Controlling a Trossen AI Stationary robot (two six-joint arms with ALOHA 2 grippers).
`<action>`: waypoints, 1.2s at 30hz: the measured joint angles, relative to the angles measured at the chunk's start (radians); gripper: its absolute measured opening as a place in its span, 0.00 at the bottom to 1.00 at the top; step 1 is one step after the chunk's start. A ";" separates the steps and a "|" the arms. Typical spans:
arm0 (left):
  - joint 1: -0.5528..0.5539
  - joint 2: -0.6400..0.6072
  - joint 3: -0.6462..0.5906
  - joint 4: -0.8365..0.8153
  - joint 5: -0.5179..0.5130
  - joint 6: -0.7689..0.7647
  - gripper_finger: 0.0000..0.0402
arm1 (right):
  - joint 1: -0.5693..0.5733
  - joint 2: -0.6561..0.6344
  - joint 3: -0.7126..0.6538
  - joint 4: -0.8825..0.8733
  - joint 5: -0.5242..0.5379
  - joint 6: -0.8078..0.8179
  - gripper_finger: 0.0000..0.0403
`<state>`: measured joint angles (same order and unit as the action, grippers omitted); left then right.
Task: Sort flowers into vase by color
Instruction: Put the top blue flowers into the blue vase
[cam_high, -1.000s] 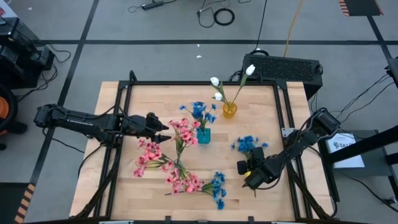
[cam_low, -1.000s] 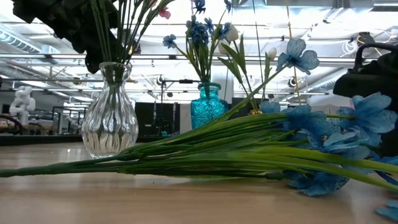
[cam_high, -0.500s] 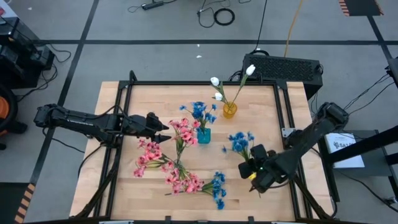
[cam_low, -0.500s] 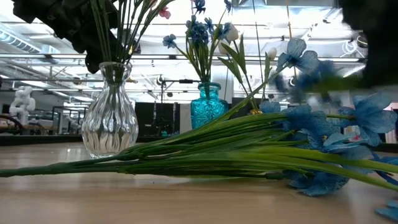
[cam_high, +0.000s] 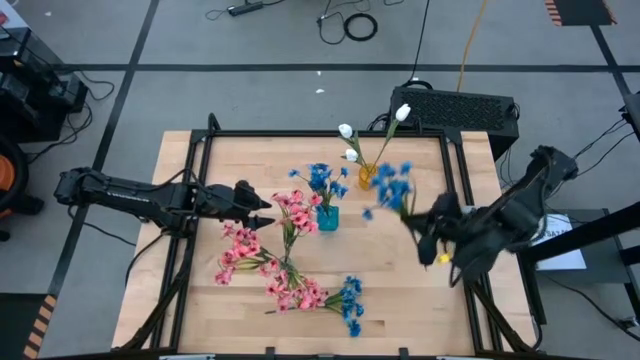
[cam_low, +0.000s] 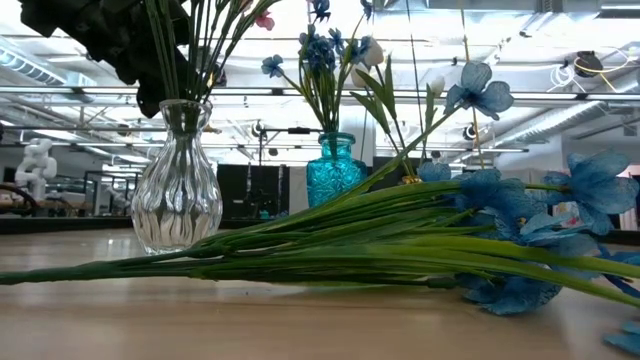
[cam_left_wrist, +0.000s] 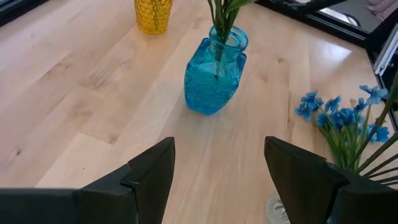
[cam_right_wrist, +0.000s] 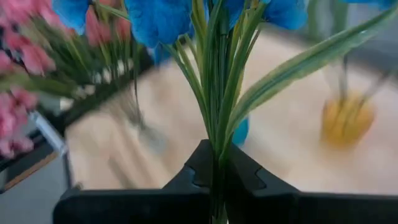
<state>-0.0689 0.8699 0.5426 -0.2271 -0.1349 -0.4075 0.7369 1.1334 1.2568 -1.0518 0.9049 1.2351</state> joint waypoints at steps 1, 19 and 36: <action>0.000 -0.006 0.000 -0.004 0.000 -0.003 0.63 | 0.000 -0.020 0.000 0.007 0.051 -0.061 0.01; -0.008 -0.246 0.000 -0.013 -0.112 0.005 0.63 | -0.185 -0.217 -0.094 0.524 -0.119 -0.976 0.01; -0.008 -0.359 0.000 0.065 -0.183 0.163 0.63 | -0.350 -0.329 -0.389 1.235 -0.300 -1.459 0.02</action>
<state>-0.0769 0.5111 0.5426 -0.1625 -0.3181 -0.2450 0.3871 0.8040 0.8680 0.1829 0.6050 -0.2241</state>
